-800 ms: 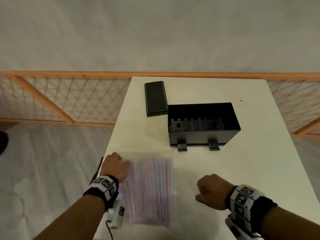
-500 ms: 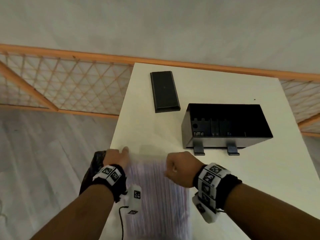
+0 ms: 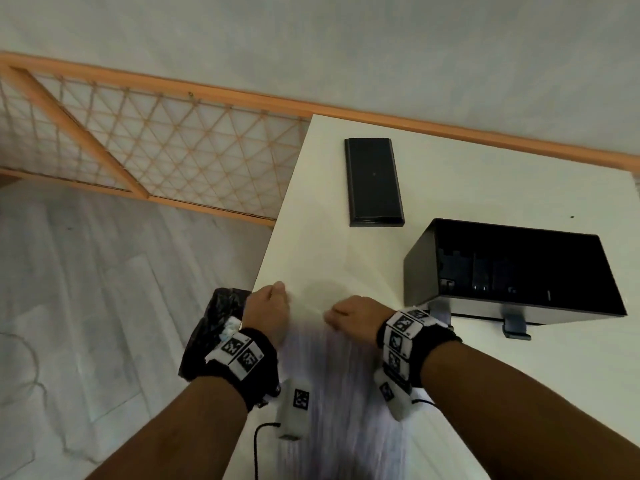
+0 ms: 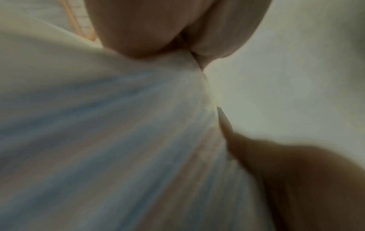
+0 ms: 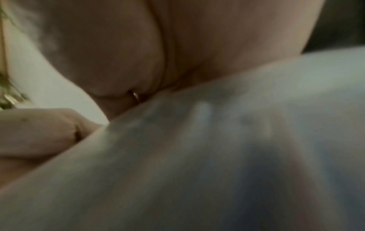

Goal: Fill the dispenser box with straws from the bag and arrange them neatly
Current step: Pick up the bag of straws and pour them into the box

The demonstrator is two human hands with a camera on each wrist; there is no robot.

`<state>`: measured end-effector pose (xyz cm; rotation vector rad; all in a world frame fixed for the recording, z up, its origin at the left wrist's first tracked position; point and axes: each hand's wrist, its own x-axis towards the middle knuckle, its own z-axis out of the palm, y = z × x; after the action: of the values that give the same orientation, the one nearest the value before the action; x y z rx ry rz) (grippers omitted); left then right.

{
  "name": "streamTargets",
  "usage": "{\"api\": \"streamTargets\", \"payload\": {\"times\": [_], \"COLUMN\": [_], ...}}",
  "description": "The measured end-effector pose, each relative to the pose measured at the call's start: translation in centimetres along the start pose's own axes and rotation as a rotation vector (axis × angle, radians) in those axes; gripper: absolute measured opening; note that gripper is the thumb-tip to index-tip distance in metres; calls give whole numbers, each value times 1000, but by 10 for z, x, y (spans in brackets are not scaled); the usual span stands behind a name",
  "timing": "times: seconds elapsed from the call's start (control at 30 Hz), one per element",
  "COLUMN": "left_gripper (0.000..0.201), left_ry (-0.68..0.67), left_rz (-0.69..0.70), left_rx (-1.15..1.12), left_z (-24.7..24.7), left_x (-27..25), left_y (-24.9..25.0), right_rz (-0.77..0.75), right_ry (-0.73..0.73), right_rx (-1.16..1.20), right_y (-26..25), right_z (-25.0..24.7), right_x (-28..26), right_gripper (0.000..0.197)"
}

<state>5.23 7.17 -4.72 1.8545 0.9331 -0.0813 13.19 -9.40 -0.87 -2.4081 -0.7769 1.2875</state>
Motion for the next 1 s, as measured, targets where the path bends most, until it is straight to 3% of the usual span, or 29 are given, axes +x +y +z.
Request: {"api": "streamTargets", "payload": {"times": [0.07,0.1,0.13,0.17,0.23,0.3,0.37,0.47,0.57,0.77,0.87,1.0], "left_gripper": [39,32,25,33,61,73,63,40,15,18,18,20], "left_ry": [30,43,52,3,-323,-628,-704,-663,-536,-408,-354,-238], "left_rz": [-9,55,188,364,597,568,501,637,684,776,864,1050], "left_rx": [198,284,366,449,685,864,820,834,782,633,540,506], "left_z": [-3,-2,0,6,21,31,34,33,27,15,12,-3], "left_x": [2,-3,-11,-21,-37,-40,-32,-29,-29,-32,-44,-71], "left_y": [2,7,13,20,37,47,50,46,41,54,72,107], "right_rz": [44,41,29,14,-14,-19,-26,0,71,249,280,246], "right_ry": [-34,-41,-31,-7,36,58,91,121,151,104,162,155], "right_rx": [-62,-92,-107,-93,-57,-40,16,31,17,414,610,902], "right_y": [20,26,29,30,28,27,31,48,70,97,89,68], "right_z": [1,1,2,3,2,0,-1,-2,-10,-11,-16,-23], "right_x": [-9,-13,-16,-20,-27,-34,-42,-57,-82,-129,-137,-150], "right_gripper": [36,35,33,30,29,30,32,31,40,33,25,48]}}
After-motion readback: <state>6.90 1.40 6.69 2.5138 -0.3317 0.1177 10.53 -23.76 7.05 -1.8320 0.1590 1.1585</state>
